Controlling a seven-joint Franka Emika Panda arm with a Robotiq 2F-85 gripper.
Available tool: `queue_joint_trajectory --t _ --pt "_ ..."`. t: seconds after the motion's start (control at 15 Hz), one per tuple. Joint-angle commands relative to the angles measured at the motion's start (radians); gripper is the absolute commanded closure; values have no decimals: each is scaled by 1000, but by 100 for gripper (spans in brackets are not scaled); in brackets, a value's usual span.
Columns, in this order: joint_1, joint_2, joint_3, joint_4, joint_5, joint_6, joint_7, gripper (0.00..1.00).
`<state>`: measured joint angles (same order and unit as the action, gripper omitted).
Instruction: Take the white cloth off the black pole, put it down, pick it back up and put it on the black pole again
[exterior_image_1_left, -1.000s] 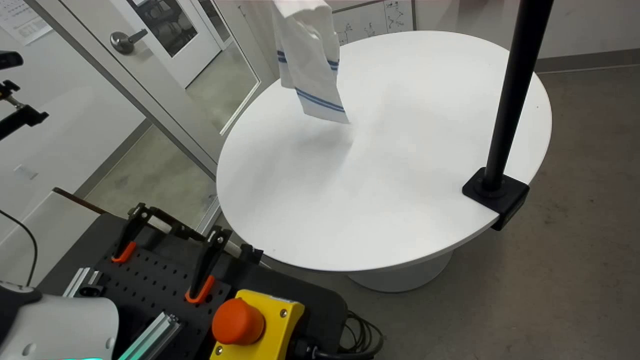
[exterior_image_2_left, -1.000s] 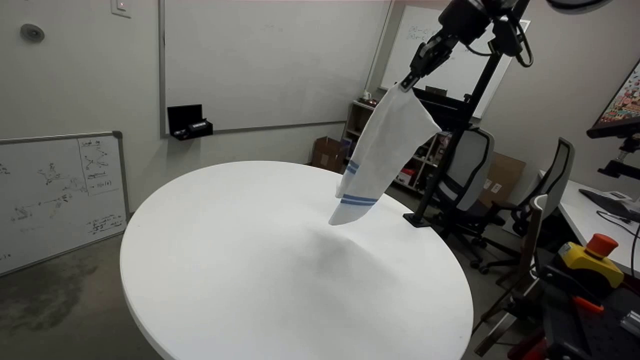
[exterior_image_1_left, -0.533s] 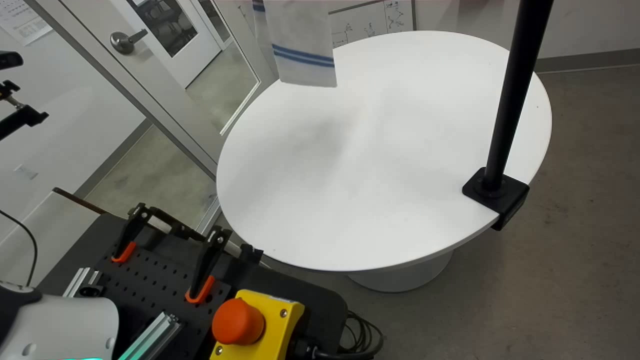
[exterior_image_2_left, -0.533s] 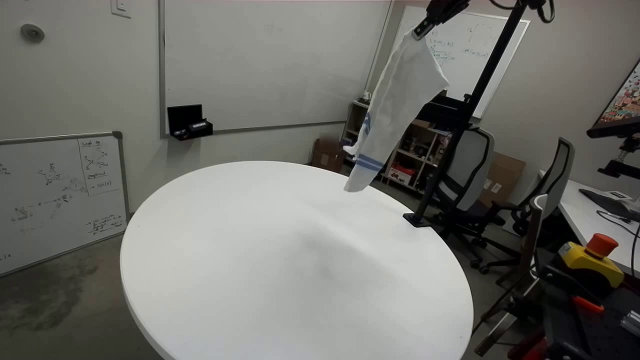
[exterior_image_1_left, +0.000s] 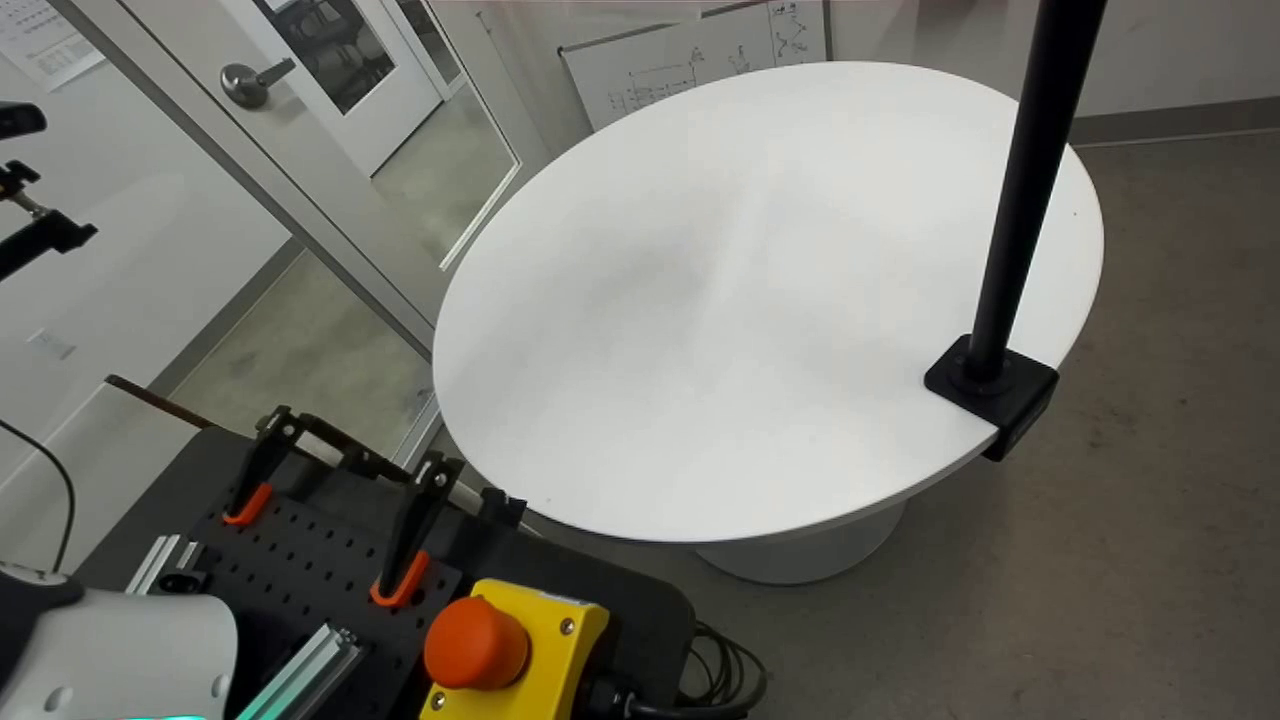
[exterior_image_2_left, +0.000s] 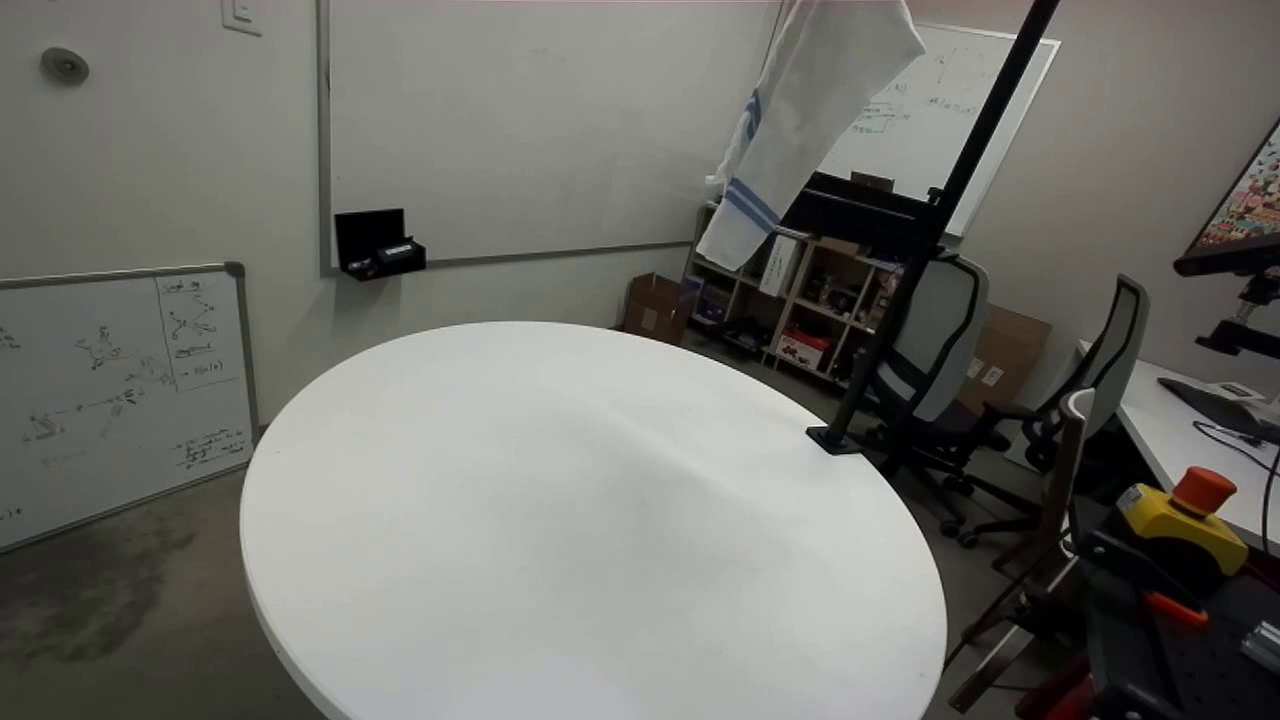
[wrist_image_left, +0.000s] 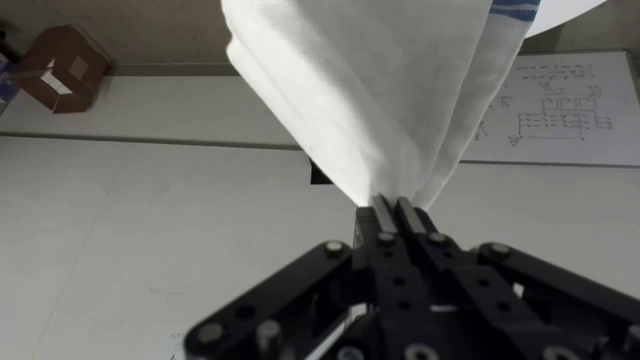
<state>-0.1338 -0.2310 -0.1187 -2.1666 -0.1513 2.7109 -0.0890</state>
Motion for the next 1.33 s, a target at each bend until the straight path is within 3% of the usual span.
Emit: queue_joint_trajectory --t 0.0,0.47,0.93,1.27 --pt "4 40 -12 124 35 -70 -4 97" --pt "8 41 -28 183 82 -70 -21 97" --pt "35 -63 -47 87 136 -56 -135 97" --pt "23 -136 -70 12 110 -64 -173 97"
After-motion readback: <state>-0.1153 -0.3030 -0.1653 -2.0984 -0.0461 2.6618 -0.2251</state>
